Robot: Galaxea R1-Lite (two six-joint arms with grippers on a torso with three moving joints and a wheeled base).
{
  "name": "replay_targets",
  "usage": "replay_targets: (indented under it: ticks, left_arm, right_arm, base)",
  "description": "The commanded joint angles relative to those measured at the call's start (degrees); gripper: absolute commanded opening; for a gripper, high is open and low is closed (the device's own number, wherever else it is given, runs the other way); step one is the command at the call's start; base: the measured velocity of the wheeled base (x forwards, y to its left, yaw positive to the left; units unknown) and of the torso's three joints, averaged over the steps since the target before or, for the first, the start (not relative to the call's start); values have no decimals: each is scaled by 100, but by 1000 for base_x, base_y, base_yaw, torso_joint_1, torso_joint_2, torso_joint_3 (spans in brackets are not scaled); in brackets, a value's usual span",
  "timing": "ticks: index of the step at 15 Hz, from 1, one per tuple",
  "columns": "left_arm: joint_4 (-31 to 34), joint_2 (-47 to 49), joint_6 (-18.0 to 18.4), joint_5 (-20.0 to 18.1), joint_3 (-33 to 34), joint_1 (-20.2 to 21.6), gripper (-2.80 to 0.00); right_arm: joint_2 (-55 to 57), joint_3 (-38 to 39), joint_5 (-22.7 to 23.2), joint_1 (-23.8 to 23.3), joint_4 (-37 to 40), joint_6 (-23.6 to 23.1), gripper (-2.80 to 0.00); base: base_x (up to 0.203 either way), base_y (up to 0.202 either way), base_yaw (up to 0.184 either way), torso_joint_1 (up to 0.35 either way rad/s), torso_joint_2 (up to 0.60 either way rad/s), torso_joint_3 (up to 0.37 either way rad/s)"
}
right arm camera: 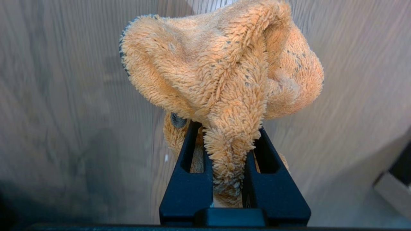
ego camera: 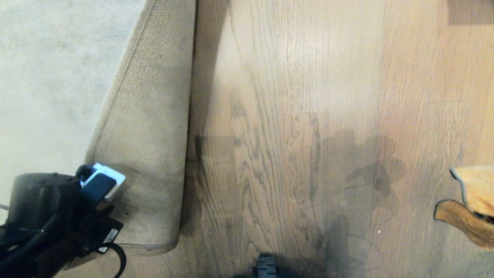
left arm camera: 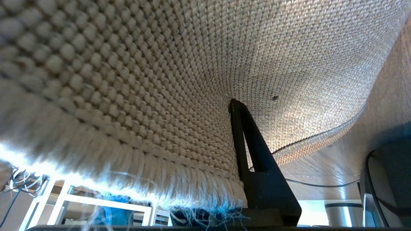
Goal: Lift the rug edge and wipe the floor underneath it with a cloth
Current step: Lay down the carpet
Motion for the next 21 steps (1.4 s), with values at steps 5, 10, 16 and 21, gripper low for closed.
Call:
replay_targets:
  ticks: [5,10,16,21]
  left_arm:
    - [-6,-2,10,20,39,-15,-280]
    - [-6,-3,10,29,47,-24,-280]
    - [-15,-19,18,29,47,-33,-280]
    - [-15,-19,18,20,47,-42,-280]
  right_arm:
    - [-2914,-63,133,5,3158,-86,-280]
    - [-3061,7,1201,-14,3760,-85,-280]
    - [-3070,-4,1395,-15,4180,423,-280]
    - [-4108,-4,1397,-132,4195,437,-280]
  base:
    - [0,0,0,0,0,0]
    - [0,0,0,0,0,0]
    - [0,0,0,0,0,0]
    - [0,0,0,0,0,0]
